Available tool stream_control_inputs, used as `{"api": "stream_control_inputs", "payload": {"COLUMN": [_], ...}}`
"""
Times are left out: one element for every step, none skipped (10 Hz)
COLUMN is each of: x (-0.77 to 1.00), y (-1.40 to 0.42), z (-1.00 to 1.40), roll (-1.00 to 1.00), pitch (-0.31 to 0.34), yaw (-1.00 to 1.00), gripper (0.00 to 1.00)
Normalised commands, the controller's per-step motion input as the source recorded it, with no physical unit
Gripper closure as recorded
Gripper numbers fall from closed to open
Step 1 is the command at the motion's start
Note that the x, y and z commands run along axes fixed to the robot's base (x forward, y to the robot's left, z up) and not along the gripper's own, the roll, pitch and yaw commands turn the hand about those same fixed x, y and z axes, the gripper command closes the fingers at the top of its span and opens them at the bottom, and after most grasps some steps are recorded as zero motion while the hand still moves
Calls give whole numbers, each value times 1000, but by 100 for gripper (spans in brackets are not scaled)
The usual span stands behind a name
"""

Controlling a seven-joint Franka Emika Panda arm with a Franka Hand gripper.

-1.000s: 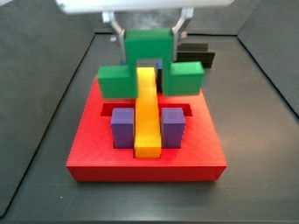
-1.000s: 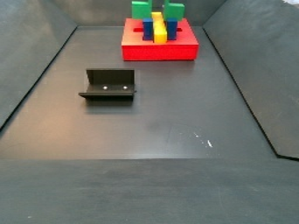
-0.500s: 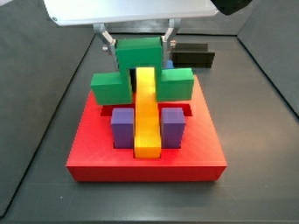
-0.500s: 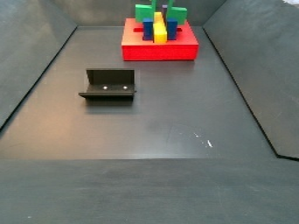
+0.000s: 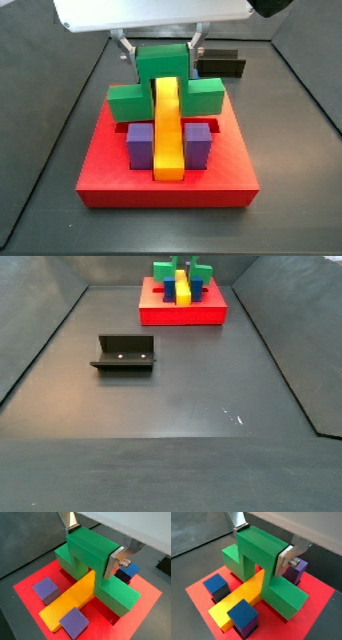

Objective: Pick up the green object. Move up. Place the green object on the fixture. Regrasp the green object. Move to above the board. Insert the green object.
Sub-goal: Insert the green object.

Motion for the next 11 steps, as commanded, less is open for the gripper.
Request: {"api": "stream_control_inputs", "payload": {"x": [0, 17, 54, 80, 74, 74, 34, 20, 0, 0, 0], "y": [0, 0, -23, -54, -71, -80, -63, -51, -46, -34, -26], "z": [0, 0, 0, -31, -66, -83, -94, -114, -117, -114, -129], "roll": [-7, 0, 0, 16, 19, 0, 0, 0, 0, 0, 0], "pitch": [0, 0, 16, 27, 27, 6, 0, 0, 0, 0, 0], "yaw": [0, 0, 0, 0, 0, 0, 0, 0, 0, 0, 0], "gripper": [100, 100, 100, 100, 100, 100, 100, 100, 100, 100, 100]}}
